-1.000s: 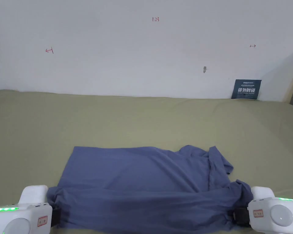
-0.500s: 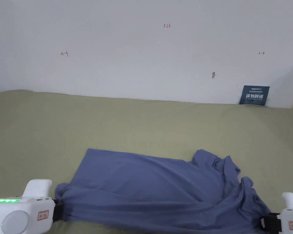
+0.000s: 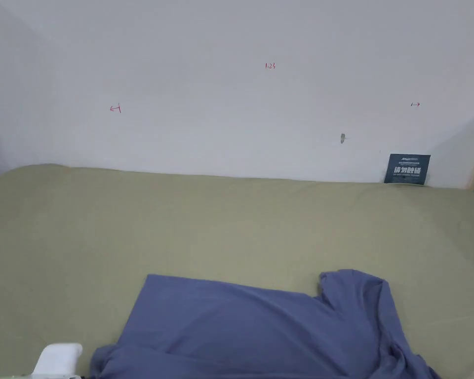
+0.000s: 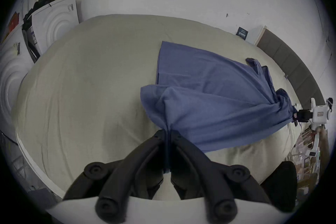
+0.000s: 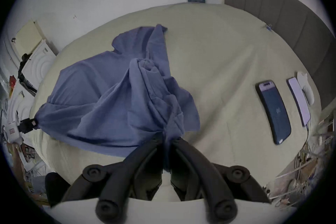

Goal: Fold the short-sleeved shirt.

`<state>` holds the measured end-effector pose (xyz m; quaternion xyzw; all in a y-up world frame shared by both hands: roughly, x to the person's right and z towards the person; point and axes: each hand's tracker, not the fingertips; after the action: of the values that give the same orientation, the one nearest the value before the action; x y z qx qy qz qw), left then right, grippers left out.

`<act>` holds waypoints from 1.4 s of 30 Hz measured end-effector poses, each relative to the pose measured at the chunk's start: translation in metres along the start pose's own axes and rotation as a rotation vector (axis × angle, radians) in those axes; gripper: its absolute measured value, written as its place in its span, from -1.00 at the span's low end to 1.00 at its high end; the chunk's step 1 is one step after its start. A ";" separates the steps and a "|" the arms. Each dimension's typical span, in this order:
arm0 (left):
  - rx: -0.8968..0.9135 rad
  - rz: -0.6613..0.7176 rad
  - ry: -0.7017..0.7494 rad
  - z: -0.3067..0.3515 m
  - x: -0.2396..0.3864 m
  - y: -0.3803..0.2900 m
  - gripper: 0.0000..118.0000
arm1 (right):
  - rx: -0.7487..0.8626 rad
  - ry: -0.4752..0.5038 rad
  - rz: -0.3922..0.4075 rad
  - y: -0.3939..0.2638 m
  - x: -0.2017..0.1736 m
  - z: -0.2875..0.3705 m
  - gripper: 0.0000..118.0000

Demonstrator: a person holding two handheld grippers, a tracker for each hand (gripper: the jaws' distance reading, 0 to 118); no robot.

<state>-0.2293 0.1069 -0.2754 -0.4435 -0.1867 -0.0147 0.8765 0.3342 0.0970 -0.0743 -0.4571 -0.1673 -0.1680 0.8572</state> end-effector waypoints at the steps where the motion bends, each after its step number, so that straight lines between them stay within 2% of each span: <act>1: -0.010 0.001 0.000 -0.001 0.000 -0.005 -0.90 | -0.009 0.001 -0.004 -0.005 0.001 -0.002 -0.90; 7: -0.076 0.001 0.008 -0.029 -0.010 -0.020 -0.90 | -0.001 -0.032 -0.013 -0.017 0.002 -0.021 -0.89; 8: -0.068 0.003 0.009 -0.028 -0.013 -0.019 -0.88 | 0.014 -0.026 -0.012 -0.016 0.005 -0.020 -0.85; 9: -0.069 0.017 0.000 -0.025 -0.019 -0.017 -0.66 | 0.016 -0.038 -0.009 -0.015 0.006 -0.016 -0.53; 11: -0.086 0.052 0.038 -0.018 -0.031 -0.013 0.13 | 0.010 -0.149 0.017 -0.009 0.009 -0.007 0.42; 12: -0.078 0.058 0.080 -0.012 -0.039 -0.010 0.27 | 0.025 -0.163 0.030 -0.008 0.015 0.000 0.64; 14: -0.040 0.032 0.178 0.001 -0.046 -0.002 0.27 | 0.088 -0.173 0.046 0.000 0.019 0.016 0.55; 16: 0.005 0.015 0.211 0.018 -0.036 0.008 0.27 | 0.126 -0.184 0.046 0.010 0.016 0.032 0.57; 20: 0.050 -0.017 0.096 0.031 -0.013 0.033 0.22 | 0.184 -0.111 0.035 0.037 0.002 0.048 0.55; 21: 0.046 -0.025 0.058 0.028 -0.007 0.041 0.05 | 0.191 -0.081 0.035 0.043 -0.002 0.051 0.39; 22: 0.040 -0.033 0.027 0.024 -0.002 0.048 -0.23 | 0.190 -0.056 0.041 0.049 -0.006 0.051 0.12; 23: 0.037 -0.045 0.006 0.022 0.009 0.057 -0.64 | 0.175 -0.036 0.054 0.056 -0.010 0.051 -0.27; 24: 0.036 -0.056 0.005 0.016 0.016 0.066 -0.83 | 0.158 -0.021 0.069 0.063 -0.016 0.048 -0.89; 25: 0.039 -0.080 0.018 0.009 0.023 0.074 -0.85 | 0.151 -0.036 0.077 0.070 -0.021 0.045 -0.98; 26: 0.043 -0.092 0.015 0.003 0.030 0.084 -0.97 | 0.155 -0.061 0.080 0.075 -0.027 0.040 -1.00; 27: 0.034 -0.101 -0.008 -0.006 0.033 0.096 -1.00 | 0.164 -0.065 0.080 0.080 -0.031 0.037 -1.00; 30: 0.015 -0.079 -0.052 -0.032 0.042 0.134 -1.00 | 0.159 -0.041 0.106 0.101 -0.044 0.023 -1.00; 37: -0.059 -0.080 -0.023 -0.117 0.046 0.219 -1.00 | 0.156 -0.027 0.146 0.141 -0.058 -0.005 -1.00; 38: -0.071 -0.075 -0.022 -0.130 0.044 0.225 -0.89 | 0.153 -0.026 0.143 0.144 -0.057 -0.009 -1.00; 39: -0.076 -0.072 -0.015 -0.146 0.042 0.229 -0.35 | 0.148 -0.030 0.144 0.149 -0.055 -0.014 -1.00; 40: -0.102 -0.076 0.017 -0.159 0.041 0.231 0.29 | 0.141 -0.036 0.147 0.155 -0.053 -0.018 -1.00; 41: -0.137 -0.063 0.040 -0.171 0.041 0.230 0.70 | 0.139 -0.041 0.149 0.158 -0.051 -0.021 -1.00; 42: -0.171 -0.052 0.040 -0.182 0.039 0.227 0.76 | 0.136 -0.045 0.152 0.162 -0.048 -0.025 -1.00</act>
<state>-0.0921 0.1077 -0.5354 -0.5114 -0.1789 -0.0622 0.8382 0.3667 0.1678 -0.2267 -0.4127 -0.1622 -0.0804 0.8927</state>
